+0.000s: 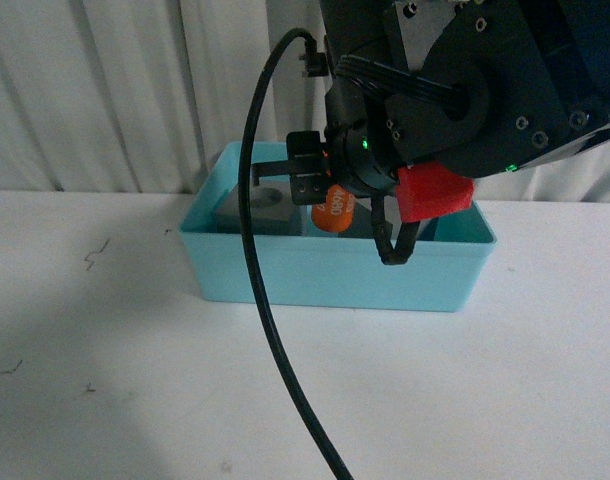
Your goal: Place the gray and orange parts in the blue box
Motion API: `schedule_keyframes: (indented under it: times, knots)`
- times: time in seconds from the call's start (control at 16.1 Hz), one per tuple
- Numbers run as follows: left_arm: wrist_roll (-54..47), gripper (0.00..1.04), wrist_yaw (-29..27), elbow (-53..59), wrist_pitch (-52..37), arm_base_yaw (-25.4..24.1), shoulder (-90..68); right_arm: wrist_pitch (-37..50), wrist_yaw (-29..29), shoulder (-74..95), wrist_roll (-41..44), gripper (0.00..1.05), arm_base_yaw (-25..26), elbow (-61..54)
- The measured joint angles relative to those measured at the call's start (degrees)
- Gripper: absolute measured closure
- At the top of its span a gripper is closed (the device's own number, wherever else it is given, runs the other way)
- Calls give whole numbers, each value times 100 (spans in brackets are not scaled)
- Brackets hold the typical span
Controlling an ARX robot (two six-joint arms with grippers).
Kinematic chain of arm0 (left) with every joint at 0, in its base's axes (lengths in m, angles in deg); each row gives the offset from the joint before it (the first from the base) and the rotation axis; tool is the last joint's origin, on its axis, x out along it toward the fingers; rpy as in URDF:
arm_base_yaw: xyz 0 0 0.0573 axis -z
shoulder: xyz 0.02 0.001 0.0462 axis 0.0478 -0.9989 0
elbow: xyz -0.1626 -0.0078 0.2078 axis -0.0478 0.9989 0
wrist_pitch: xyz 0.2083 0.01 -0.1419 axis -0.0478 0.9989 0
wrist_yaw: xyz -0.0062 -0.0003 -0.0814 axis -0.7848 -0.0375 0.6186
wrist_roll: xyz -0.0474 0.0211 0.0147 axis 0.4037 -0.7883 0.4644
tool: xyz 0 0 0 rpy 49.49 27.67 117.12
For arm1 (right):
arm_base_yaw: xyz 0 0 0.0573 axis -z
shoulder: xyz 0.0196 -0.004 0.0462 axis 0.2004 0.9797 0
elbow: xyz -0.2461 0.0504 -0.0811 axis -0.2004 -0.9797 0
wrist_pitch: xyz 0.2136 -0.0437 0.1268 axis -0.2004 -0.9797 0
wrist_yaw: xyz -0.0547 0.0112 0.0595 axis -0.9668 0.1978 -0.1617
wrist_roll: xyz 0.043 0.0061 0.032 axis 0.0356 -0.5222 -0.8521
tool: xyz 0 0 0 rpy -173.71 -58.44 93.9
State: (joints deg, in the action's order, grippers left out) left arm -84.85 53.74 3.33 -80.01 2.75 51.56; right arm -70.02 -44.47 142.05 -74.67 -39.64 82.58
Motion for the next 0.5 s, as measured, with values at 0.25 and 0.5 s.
schedule_keyframes:
  times: [0.25,0.5]
  knots:
    - [0,7,0,0,0,0,0,-44,-11,166,-179,59,76,76]
    - [0,7,-2,0,-2,0,0,-273,22,586,-278,59,76,398]
